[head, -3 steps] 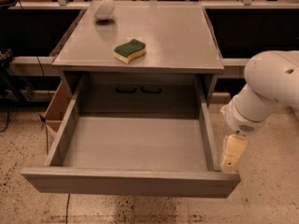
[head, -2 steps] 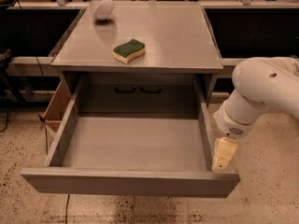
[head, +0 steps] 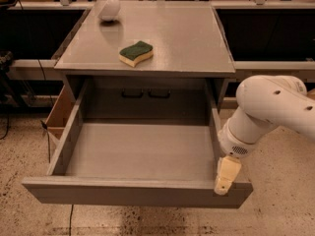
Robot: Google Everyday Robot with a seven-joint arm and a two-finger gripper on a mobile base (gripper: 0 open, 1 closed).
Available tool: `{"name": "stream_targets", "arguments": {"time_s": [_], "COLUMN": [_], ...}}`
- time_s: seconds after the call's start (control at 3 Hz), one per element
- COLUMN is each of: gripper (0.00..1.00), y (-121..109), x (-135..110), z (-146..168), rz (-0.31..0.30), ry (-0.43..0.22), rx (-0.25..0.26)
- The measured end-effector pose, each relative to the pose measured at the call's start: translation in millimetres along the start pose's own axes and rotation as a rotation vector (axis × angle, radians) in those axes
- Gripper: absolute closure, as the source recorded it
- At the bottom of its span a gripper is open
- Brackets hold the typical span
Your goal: Close top drawer
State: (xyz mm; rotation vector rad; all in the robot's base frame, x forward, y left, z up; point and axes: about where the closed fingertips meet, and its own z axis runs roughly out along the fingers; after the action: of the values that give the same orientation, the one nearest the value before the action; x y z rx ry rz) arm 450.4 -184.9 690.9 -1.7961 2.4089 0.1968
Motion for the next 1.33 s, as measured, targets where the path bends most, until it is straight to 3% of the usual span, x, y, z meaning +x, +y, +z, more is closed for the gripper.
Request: {"name": "stream_targets", "arguments": {"time_s": [0.33, 0.67, 1.0, 1.33], "gripper": [0.0, 0.16, 0.39, 0.42], "y": [12.3, 15.7, 5.5, -1.4], "x": [-5.7, -14.3, -28.9, -35.4], "z": [11.8, 21.1, 23.9, 22.9], "rz": [-0.019, -0.043, -0.084, -0.105], "ry": [-0.028, -0.065, -0.098, -0.107], "rx": [-0.009, -0.003, 0.021, 0.034]}}
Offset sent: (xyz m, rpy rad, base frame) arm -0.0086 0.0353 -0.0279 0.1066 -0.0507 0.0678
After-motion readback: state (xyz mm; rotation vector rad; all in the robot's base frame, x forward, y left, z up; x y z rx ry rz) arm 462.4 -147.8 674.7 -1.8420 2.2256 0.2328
